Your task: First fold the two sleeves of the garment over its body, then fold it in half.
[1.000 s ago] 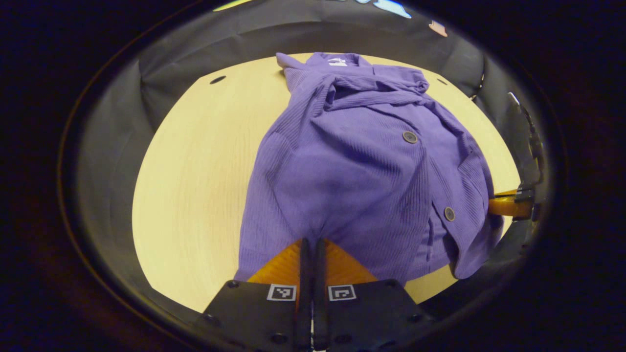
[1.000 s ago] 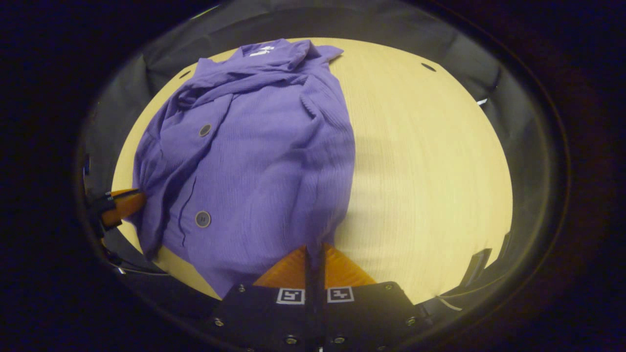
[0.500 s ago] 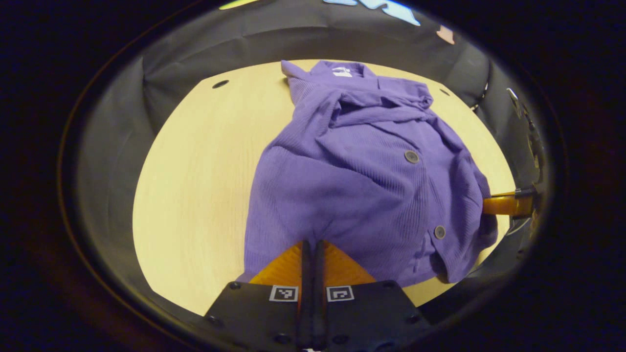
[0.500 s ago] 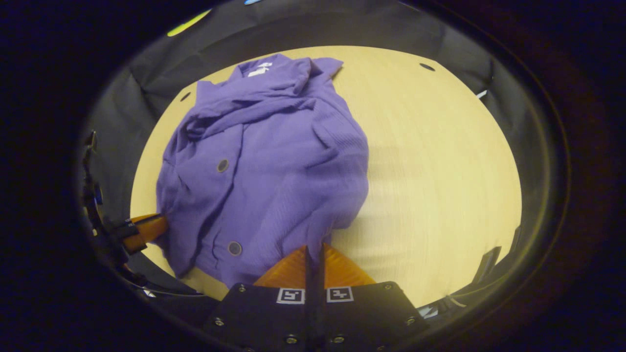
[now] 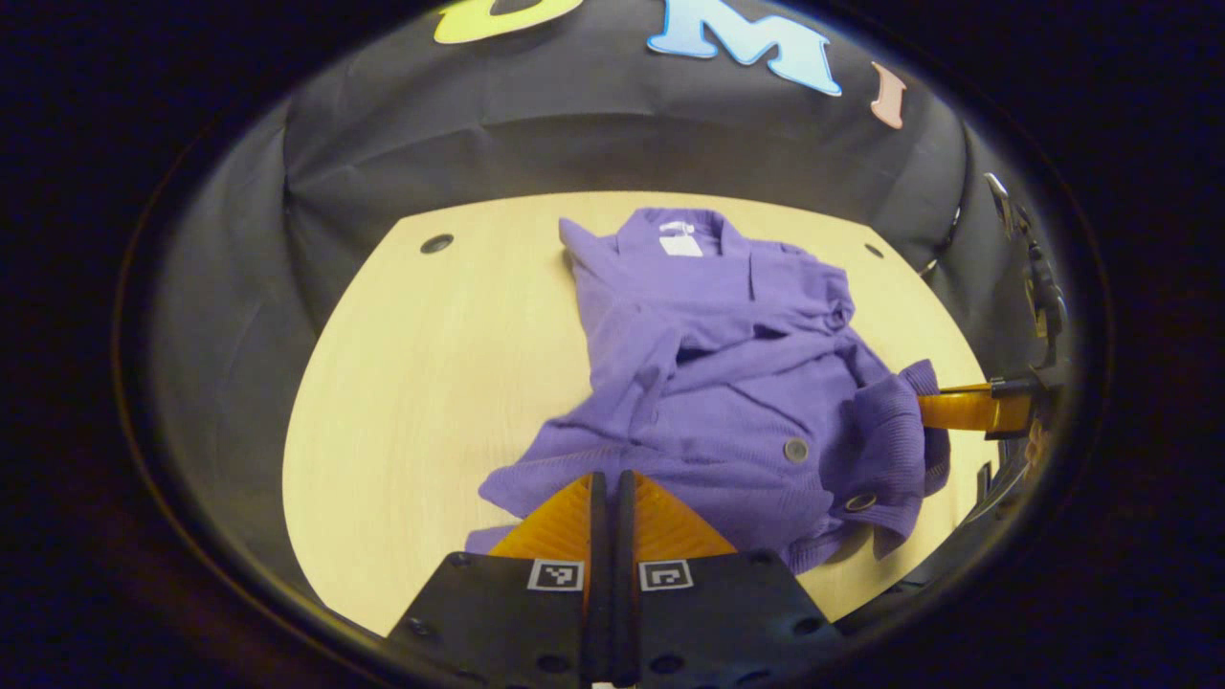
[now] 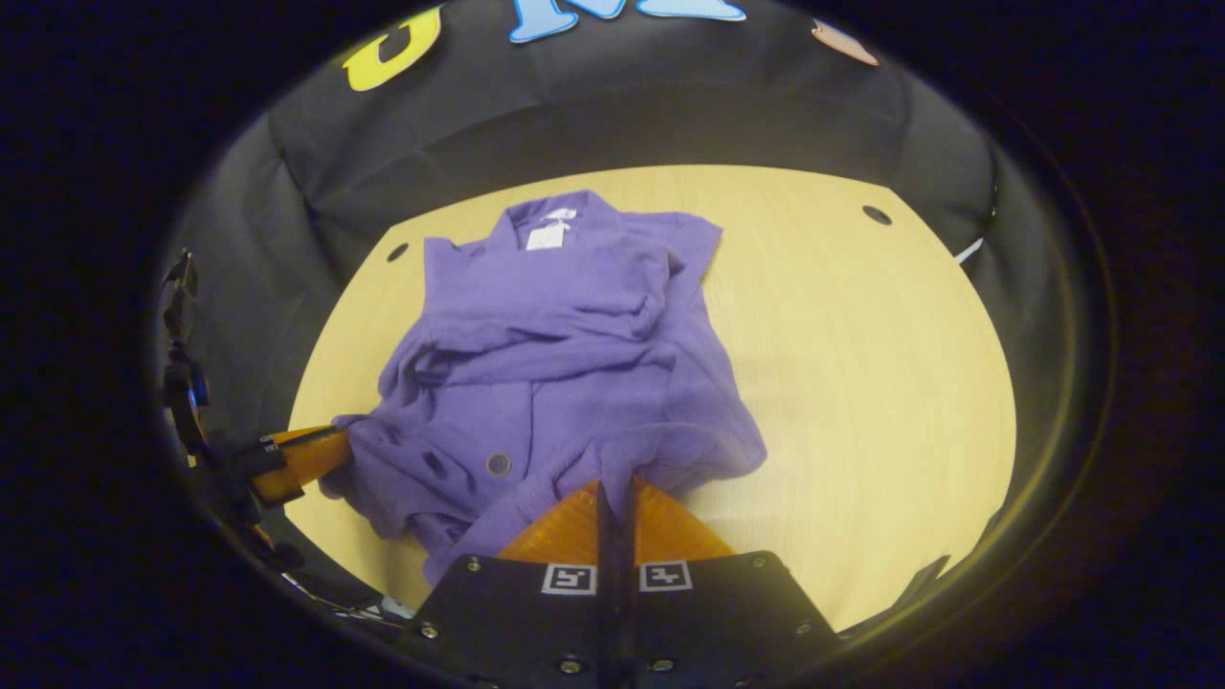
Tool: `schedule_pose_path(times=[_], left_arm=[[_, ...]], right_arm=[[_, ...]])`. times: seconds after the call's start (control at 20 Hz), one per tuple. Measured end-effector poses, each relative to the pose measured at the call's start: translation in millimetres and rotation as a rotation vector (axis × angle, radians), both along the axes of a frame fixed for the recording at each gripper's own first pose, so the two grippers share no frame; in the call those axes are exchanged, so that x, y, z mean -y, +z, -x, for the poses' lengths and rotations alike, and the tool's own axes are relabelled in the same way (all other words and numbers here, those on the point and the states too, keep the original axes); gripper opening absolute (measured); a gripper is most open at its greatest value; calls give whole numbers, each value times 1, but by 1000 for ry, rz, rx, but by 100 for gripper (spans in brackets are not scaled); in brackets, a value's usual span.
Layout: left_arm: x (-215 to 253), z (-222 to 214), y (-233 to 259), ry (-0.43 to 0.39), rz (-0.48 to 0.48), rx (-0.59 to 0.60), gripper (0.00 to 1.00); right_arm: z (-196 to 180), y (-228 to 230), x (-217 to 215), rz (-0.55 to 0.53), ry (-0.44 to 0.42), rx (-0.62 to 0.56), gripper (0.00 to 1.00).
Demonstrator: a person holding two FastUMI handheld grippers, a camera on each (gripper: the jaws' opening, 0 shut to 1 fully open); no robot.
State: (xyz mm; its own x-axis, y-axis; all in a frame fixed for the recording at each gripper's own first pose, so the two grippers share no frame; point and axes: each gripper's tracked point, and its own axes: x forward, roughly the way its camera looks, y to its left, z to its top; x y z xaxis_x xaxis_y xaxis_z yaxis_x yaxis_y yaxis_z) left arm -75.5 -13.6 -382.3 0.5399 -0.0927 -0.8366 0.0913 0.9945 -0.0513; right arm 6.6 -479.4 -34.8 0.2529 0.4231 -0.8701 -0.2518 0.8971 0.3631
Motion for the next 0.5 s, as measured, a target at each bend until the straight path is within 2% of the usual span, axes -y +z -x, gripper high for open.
schedule_pose_path(times=[0.3,0.5], left_arm=[[4,-72,23,6,17,96,6],[2,-117,28,47,46,139,6]], right_arm=[[-74,9,-5,-16,-61,79,1],[-119,8,-12,-34,-100,113,1]])
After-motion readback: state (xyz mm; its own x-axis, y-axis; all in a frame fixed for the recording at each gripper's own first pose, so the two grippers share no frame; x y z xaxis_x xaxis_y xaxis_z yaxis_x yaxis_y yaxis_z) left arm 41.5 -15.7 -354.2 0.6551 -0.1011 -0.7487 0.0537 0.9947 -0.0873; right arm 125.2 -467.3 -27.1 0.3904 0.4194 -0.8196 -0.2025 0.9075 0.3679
